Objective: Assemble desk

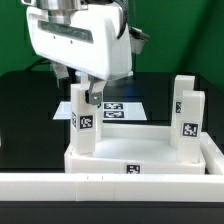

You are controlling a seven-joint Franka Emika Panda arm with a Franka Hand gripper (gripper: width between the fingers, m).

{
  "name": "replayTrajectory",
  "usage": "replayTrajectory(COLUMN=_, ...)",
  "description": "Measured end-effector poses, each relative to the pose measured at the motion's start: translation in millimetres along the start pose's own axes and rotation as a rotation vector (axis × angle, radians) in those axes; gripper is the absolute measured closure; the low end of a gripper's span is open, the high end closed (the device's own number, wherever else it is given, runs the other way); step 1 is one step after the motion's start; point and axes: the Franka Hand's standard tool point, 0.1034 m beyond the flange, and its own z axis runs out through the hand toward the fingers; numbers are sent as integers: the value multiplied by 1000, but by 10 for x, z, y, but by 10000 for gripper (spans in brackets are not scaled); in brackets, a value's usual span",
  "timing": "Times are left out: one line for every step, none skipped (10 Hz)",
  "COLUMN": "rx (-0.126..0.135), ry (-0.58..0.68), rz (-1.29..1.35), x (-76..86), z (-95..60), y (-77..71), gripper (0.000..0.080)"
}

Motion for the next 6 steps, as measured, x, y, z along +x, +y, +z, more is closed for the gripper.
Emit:
replayTrajectory(rx=0, ry=0, rz=-95, x=1, z=0, y=1, gripper=151)
replayTrajectory(rx=-7, ry=6, rz=-209, x=-1, z=0, y=-2, gripper=151)
replayTrajectory(rx=-13, ry=14, rz=-276, x=-11, z=2, y=-24, gripper=151)
replayTrajectory(rx=-12, ry=17, rz=-384, x=-12, z=0, y=-39, gripper=151)
replayTrajectory(rx=-9, ry=22, rz=-446, x=-16, z=1, y=-57, gripper=151)
replayTrajectory(rx=-9, ry=24, rz=-528, x=-32, z=11, y=-73, gripper=151)
